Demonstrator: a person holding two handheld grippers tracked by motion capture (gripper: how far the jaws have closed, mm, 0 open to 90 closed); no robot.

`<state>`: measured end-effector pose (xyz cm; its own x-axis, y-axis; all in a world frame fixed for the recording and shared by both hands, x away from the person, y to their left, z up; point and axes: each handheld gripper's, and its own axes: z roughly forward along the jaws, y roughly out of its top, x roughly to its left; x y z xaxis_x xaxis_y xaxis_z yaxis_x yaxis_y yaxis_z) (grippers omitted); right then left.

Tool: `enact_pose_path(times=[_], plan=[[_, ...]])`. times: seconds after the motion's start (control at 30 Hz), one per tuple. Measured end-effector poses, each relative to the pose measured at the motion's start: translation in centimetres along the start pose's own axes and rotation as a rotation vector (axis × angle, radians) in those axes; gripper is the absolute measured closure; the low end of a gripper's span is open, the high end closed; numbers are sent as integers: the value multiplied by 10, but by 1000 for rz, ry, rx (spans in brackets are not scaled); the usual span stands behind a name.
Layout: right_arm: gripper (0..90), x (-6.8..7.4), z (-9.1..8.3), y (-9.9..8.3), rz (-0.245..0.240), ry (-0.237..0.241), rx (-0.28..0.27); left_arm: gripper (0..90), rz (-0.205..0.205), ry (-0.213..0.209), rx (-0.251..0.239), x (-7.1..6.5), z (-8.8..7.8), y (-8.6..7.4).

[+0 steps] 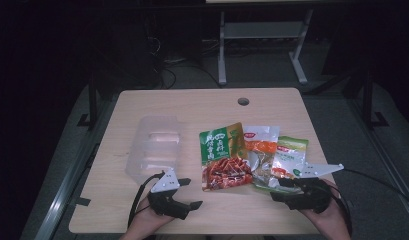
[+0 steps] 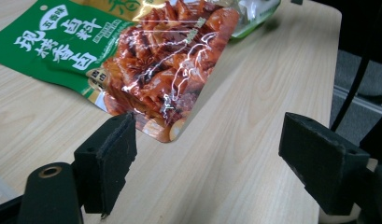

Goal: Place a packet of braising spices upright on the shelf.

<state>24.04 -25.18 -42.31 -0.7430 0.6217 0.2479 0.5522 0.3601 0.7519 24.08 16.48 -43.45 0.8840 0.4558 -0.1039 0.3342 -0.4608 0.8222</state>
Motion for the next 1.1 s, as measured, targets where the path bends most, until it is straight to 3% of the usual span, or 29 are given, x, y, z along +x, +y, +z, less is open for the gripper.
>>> enact_pose_path(times=[0.17, 0.37, 0.47, 0.7, 0.73, 1.1], plan=[[366, 3, 1, 24, -14, -12, 15, 190, 2, 1, -11, -3, -2, 0], [382, -4, 11, 51, -27, -19, 22, 190, 9, 6, -9, -2, -3, 0], [378, -6, 24, 75, -43, -10, 50, 191, 2, 9, -13, 0, -4, 0], [375, -7, 41, 105, -60, -7, 116, 191, 7, 16, -20, 2, -5, 1], [374, -10, 46, 115, -54, -12, 139, 191, 1, 14, -26, 1, -5, 1], [378, -33, 75, 151, -19, -2, 212, 191, 22, 16, -20, 3, -7, 4]])
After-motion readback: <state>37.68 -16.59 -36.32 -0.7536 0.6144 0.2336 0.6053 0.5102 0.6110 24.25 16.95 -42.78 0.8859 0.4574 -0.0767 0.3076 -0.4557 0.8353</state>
